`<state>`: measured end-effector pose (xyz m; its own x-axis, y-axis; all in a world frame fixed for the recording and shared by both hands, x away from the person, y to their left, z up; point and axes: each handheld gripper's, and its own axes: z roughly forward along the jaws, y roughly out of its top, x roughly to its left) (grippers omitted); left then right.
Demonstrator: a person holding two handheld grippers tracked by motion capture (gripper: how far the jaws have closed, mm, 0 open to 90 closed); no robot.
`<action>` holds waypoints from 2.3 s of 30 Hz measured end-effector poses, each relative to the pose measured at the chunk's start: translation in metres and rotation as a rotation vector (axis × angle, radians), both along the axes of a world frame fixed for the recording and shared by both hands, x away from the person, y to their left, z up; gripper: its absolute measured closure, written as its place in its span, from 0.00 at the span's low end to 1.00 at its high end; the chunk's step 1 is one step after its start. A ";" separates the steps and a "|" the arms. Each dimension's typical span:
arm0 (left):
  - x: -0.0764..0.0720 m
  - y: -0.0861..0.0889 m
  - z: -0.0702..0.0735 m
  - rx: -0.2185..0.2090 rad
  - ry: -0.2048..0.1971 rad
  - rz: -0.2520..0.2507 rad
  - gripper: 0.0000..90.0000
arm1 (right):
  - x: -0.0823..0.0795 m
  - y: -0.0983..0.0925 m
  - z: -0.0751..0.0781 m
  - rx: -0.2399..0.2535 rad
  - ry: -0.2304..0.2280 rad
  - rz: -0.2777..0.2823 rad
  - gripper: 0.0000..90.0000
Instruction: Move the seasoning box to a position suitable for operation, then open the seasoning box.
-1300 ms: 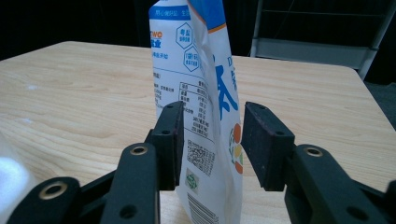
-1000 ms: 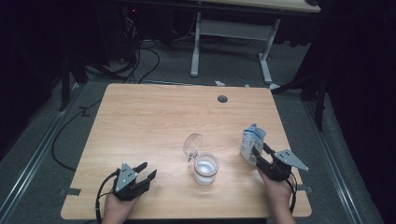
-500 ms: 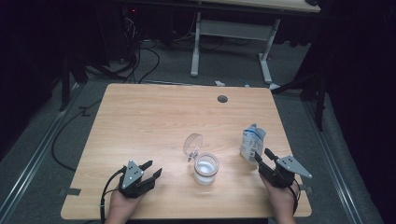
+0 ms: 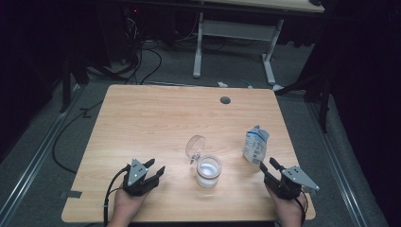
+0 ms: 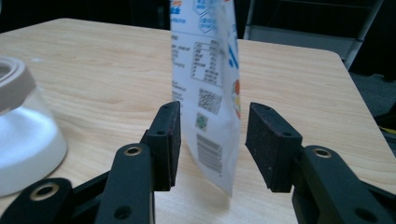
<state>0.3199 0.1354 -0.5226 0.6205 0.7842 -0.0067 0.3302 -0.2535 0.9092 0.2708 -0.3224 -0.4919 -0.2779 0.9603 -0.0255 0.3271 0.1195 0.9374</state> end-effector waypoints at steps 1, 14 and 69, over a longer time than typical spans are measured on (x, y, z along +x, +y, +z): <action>0.000 0.000 0.000 0.002 0.003 -0.001 0.56 | -0.002 0.002 -0.001 -0.005 0.003 0.004 0.62; 0.001 0.000 0.001 0.003 0.025 -0.011 0.55 | -0.004 0.025 -0.006 -0.028 0.019 0.083 0.62; 0.025 -0.075 0.044 -0.197 0.055 -0.106 1.00 | 0.003 0.105 -0.020 -0.118 0.096 0.348 1.00</action>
